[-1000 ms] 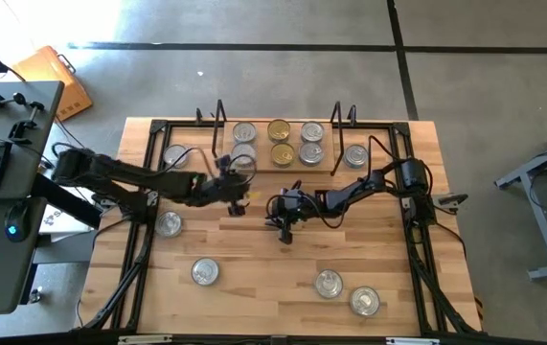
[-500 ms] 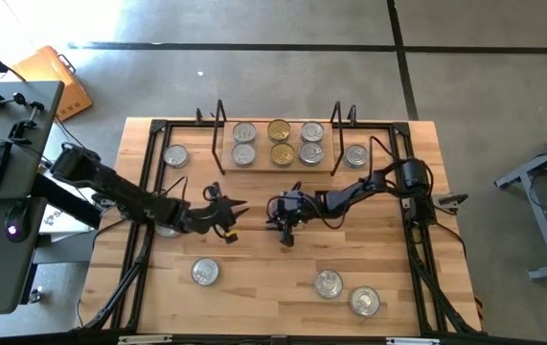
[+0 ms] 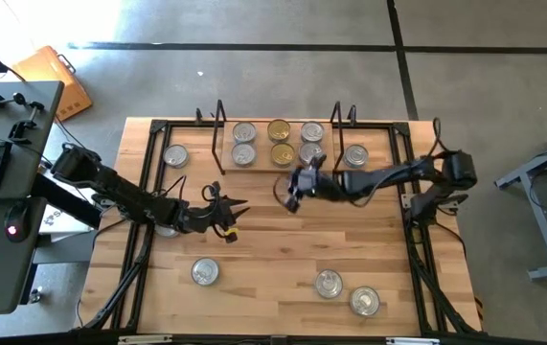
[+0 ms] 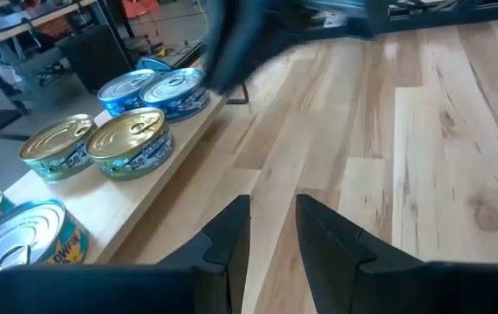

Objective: Stack canned seafood by type on shelf
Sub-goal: Adjust the green tuna can

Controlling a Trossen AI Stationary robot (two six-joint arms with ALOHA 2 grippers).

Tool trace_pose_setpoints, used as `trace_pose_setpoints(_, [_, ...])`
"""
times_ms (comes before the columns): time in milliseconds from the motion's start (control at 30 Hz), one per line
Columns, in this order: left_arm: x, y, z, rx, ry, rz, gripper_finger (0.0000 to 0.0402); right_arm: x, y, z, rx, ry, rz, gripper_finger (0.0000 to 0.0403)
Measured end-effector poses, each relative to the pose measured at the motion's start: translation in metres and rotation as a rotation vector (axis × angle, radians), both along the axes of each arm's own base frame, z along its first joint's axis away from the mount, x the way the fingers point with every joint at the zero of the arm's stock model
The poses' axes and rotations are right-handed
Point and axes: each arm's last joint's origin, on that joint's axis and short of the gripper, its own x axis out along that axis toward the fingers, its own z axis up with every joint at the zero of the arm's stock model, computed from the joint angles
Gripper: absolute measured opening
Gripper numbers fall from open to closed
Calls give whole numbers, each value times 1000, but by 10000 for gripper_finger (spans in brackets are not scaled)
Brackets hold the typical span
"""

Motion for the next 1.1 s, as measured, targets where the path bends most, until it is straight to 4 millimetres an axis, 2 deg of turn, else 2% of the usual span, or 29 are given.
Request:
trace_pose_setpoints(233, [0,0,0,0,1,-1,85,26,-54,2,5,13,-64,23])
trace_pose_setpoints(333, [0,0,0,-2,0,-2,85,36,-70,1,-9,88,-82,5])
trace_pose_setpoints(467, [0,0,0,-8,-2,1,85,44,-85,-4,25,188,-160,6])
trace_pose_setpoints(667, [0,0,0,-8,-2,1,85,54,-95,-15,57,252,-154,3])
trace_pose_setpoints(1100, [0,0,0,-33,-11,2,85,58,-99,-12,48,184,-161,0])
